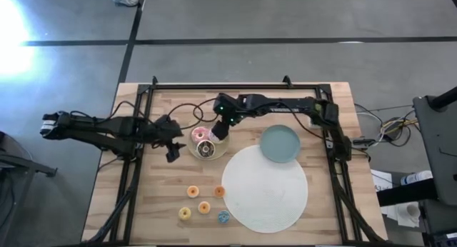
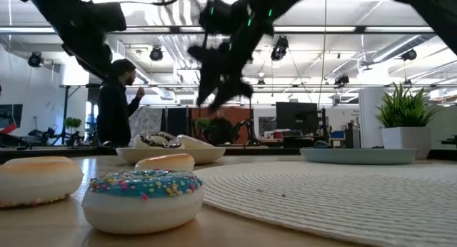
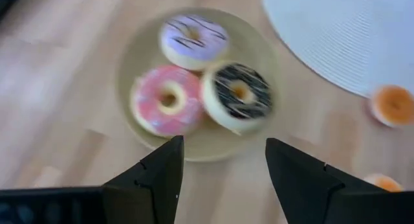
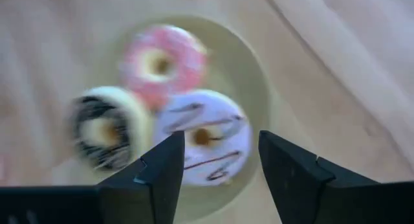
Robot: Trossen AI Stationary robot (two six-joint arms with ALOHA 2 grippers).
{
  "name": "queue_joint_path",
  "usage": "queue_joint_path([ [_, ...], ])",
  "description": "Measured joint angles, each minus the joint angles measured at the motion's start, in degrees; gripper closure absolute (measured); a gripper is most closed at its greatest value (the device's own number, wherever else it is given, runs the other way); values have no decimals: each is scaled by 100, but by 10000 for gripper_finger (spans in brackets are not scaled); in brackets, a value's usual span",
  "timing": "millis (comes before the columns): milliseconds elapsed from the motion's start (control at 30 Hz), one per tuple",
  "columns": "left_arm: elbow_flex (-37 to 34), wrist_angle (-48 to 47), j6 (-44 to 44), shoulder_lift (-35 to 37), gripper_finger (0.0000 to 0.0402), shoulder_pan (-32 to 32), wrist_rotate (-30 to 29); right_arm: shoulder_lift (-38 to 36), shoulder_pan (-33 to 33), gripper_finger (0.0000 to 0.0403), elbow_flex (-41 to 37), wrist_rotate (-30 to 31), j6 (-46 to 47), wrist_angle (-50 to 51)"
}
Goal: Pick & Place donuts
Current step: Put the small red donut on the blue plate
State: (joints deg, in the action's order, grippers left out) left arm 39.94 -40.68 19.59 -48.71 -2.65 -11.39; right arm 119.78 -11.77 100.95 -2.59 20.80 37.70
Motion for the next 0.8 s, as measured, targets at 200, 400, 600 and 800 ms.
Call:
queue_joint_path([
  [200,-80,-20,219,-36,209,-687,447,-229,433,214,-94,41,-474,608],
  [400,-356,298,728,-263,209,-1574,241,-403,963,216,-84,454,22,994],
  [600,-358,449,985,-591,209,-2375,-452,-520,1708,216,-114,519,328,1455],
  [800,-358,798,1381,-941,209,-2965,-482,-545,2228,216,-133,520,720,1685],
])
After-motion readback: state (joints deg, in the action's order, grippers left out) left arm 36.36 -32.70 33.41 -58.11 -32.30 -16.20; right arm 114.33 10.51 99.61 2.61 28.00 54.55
